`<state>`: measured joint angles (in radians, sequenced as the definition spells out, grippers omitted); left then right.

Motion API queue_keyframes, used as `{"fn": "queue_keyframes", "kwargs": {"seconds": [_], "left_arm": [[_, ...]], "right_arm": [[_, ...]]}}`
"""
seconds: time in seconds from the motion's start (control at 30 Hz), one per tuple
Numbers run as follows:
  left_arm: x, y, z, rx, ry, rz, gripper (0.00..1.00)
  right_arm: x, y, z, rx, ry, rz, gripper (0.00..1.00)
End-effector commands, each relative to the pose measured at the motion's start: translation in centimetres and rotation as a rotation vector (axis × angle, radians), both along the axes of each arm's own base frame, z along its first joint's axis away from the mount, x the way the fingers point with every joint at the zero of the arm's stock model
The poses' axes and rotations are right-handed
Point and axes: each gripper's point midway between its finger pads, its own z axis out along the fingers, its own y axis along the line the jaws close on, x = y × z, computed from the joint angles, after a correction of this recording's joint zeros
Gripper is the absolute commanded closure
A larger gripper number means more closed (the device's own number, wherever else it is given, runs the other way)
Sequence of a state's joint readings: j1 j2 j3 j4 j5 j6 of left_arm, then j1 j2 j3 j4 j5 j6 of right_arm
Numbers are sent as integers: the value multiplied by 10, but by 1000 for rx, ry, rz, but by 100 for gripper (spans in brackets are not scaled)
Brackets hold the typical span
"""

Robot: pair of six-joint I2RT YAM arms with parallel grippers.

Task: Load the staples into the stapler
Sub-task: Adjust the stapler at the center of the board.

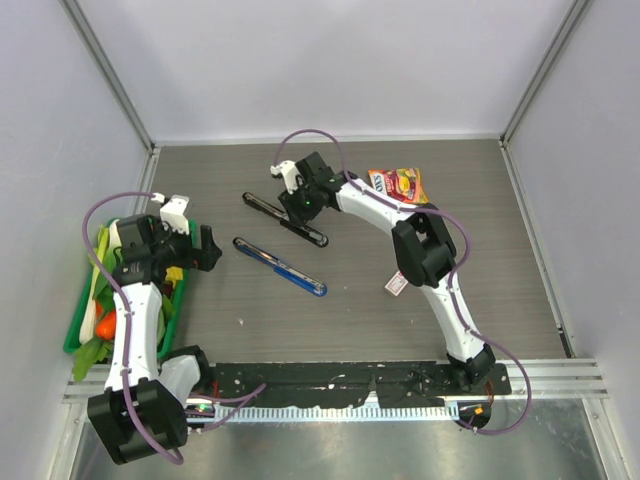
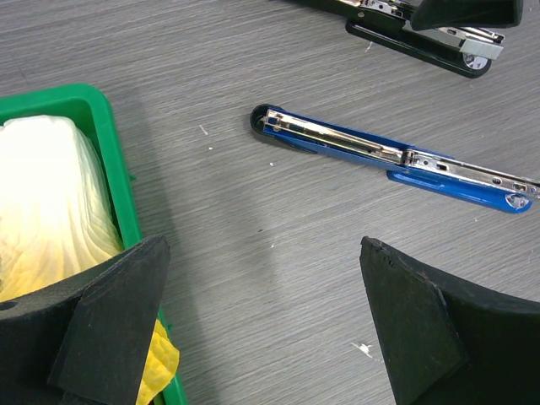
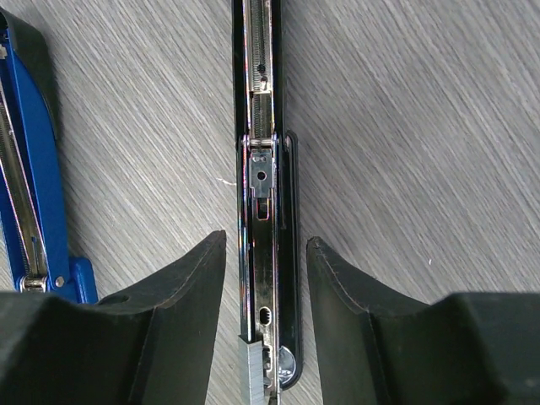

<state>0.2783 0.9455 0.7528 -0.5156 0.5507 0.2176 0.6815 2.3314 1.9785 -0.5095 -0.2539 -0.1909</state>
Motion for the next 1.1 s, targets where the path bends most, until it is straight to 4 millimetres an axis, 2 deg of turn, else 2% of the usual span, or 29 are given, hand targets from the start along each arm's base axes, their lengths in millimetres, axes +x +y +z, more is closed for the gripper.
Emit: {"fn": "queue_keyframes", "kwargs": {"seconds": [0.0, 0.17, 0.33, 0.5, 0.53, 0.6, 0.63, 0.7, 0.73, 0.77, 0.83, 0.87, 0.93, 1.07], "left_arm": [[4, 2, 2, 3, -22, -3, 0], [4, 2, 3, 4, -24, -4, 0], [4, 3, 2, 3, -23, -2, 0], [4, 3, 2, 3, -23, -2, 0], [4, 3, 2, 4, -23, -3, 0], [3, 3, 3, 3, -25, -2, 0], [4, 3, 3, 4, -25, -3, 0], [4, 3, 3, 3, -26, -5, 0], [4, 2, 3, 1, -27, -6, 0], [4, 3, 4, 0, -28, -3, 0], [4, 3, 4, 1, -28, -4, 0], [3, 2, 4, 0, -30, -6, 0], [3, 2, 5, -1, -31, -6, 0], [3, 2, 5, -3, -32, -7, 0]], "right_arm": [[4, 13, 9, 17, -27, 0, 51], [5, 11, -5, -13, -20, -6, 51], [11, 9, -8, -36, -29, -43, 48], [13, 3, -9, -51, -30, -119, 60], [18, 1, -8, -54, -50, -152, 61], [15, -7, -13, -66, -40, -192, 64], [17, -7, -6, -57, -55, -209, 64], [16, -15, -9, -65, -49, -259, 66], [19, -20, 0, -62, -76, -292, 67], [17, -26, -5, -80, -72, -312, 67], [14, -29, 3, -70, -82, -321, 67], [8, -34, -3, -90, -79, -325, 67], [7, -41, -1, -94, -94, -365, 67], [-1, -70, 1, -140, -138, -433, 67]]}}
